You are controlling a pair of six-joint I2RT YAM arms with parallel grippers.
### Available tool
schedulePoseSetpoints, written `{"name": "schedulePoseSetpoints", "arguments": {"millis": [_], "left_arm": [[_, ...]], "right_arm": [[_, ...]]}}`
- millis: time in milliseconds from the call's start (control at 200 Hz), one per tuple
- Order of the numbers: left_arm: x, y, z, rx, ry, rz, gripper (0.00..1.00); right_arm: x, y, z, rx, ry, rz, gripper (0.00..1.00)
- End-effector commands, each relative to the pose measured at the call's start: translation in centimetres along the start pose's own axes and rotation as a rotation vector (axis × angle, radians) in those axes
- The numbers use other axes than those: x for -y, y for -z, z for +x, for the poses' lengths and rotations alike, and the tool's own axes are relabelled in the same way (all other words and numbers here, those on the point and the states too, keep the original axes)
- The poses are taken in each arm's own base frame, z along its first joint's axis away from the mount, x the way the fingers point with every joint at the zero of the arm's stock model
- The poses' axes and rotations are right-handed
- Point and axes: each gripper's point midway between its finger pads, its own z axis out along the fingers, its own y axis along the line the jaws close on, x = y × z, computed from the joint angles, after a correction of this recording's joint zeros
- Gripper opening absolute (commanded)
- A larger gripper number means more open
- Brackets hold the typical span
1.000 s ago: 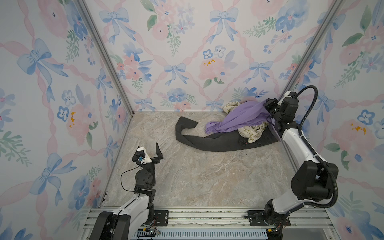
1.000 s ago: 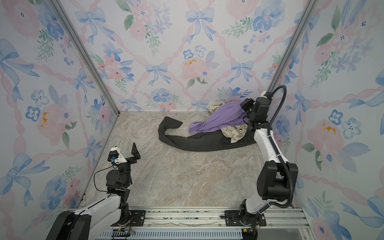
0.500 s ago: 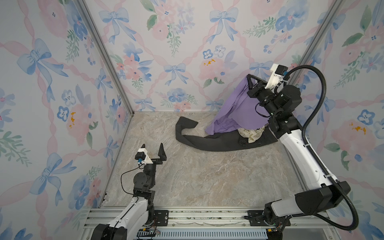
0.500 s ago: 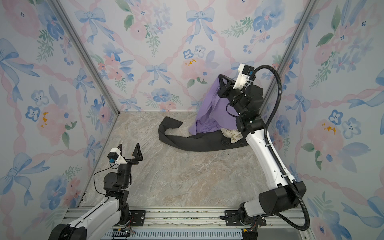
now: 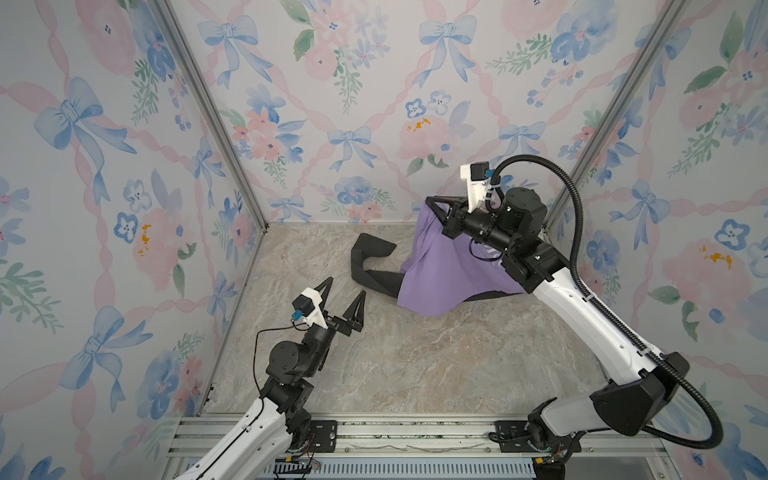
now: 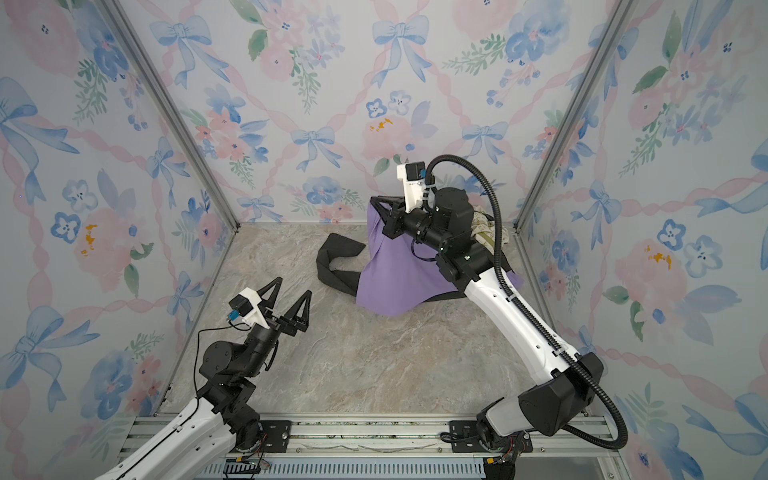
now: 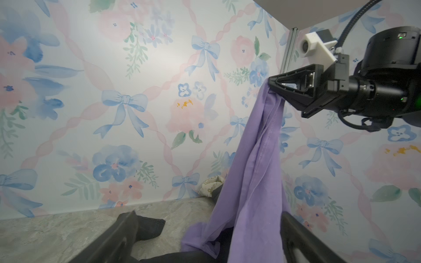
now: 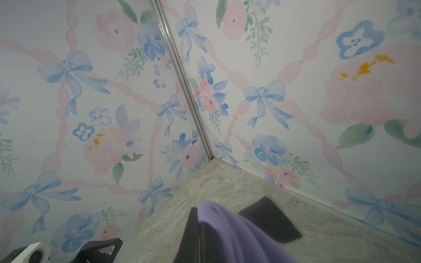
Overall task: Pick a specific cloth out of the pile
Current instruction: 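Lift the lavender T-shirt with the right gripper while the left gripper reaches toward it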
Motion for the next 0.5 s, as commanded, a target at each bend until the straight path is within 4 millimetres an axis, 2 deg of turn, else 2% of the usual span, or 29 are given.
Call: {"name": "schedulePoseSetpoints", "arguments": {"millis": [0,125,210,360,405,420,495], "left_arm": [[2.2,-1.5,1.7,-0.109,0.046,0.056,0.97],[3.2,-2.5,3.0,-0.194,0.108,0.015,0.96],[4.7,-3.2,3.0,-0.251,0.084,0.025,0.98],[6.7,-5.0,3.7,-0.369,-0.052,0.062,0.98],[7.1,-5.3,4.7,-0.396,-0.068,0.078,0.98],[7.5,-5.9,3.6,-0.373,-0.063,0.087,0.98],[8.4,-6.9,3.8,-0.362,-0.074,0.125,0.98]], "right_arm": [[-1.2,0.4,4.2,-0.116,0.037,-0.031,0.00],[-1.6,1.3,7.5,-0.183,0.044,-0.037,0.00],[-1.5,2.2,8.9,-0.205,0.031,-0.031,0.00],[-2.0,3.6,10.1,-0.200,0.016,-0.033,0.00],[-2.4,3.9,10.2,-0.195,0.002,-0.044,0.00],[-2.5,4.0,10.2,-0.193,-0.003,-0.047,0.00],[-3.1,4.5,10.3,-0.187,-0.022,-0.071,0.00]]}}
